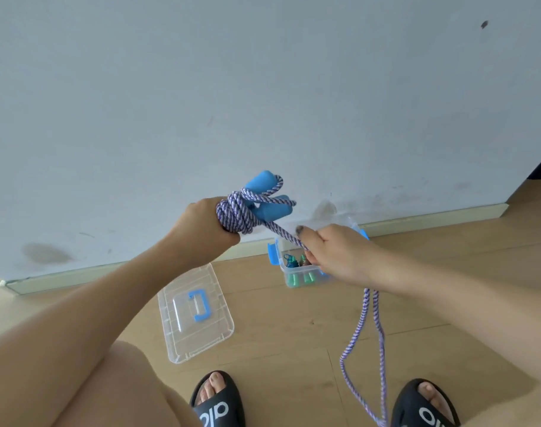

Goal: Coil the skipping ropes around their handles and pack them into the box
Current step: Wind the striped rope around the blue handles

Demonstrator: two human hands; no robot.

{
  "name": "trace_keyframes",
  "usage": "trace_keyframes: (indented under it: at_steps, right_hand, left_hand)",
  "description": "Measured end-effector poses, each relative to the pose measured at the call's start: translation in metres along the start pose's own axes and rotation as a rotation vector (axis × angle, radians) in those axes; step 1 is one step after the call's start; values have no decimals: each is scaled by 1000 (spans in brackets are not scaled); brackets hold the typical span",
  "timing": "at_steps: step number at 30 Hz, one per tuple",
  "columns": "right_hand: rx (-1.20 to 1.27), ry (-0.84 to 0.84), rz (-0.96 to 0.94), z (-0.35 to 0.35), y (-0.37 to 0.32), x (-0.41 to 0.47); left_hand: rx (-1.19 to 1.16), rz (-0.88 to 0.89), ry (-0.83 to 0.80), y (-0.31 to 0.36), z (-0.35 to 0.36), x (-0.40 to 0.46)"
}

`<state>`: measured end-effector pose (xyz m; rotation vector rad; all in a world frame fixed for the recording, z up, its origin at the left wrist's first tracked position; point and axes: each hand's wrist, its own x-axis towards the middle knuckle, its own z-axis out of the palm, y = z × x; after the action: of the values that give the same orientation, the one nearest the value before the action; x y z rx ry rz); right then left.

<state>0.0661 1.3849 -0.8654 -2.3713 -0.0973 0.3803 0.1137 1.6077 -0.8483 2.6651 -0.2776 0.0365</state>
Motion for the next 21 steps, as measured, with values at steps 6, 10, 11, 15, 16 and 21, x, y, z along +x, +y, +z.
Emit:
trace_keyframes:
  at_steps: [6,10,11,15,16,21]
  right_hand:
    - [-299,96,-207,2,-38,-31]
    - [-419,258,-381,-24,-49,-21]
    - [-434,300,-414,-29,-51,-17]
    - [-544,373,-433,-43,-51,7]
    - [-544,361,-404,-47,-47,14]
    - [-261,172,-249,-45,-18,37]
  left_hand:
    - [161,-5,-135,5,19,1]
    - [332,61,-128,14,15,-7]
    - [397,115,-132,19,14,-10]
    - [558,347,-155,35,19,-20]
    - [565,390,-152,38,20,-21]
    - [258,458,-111,38,17,-29]
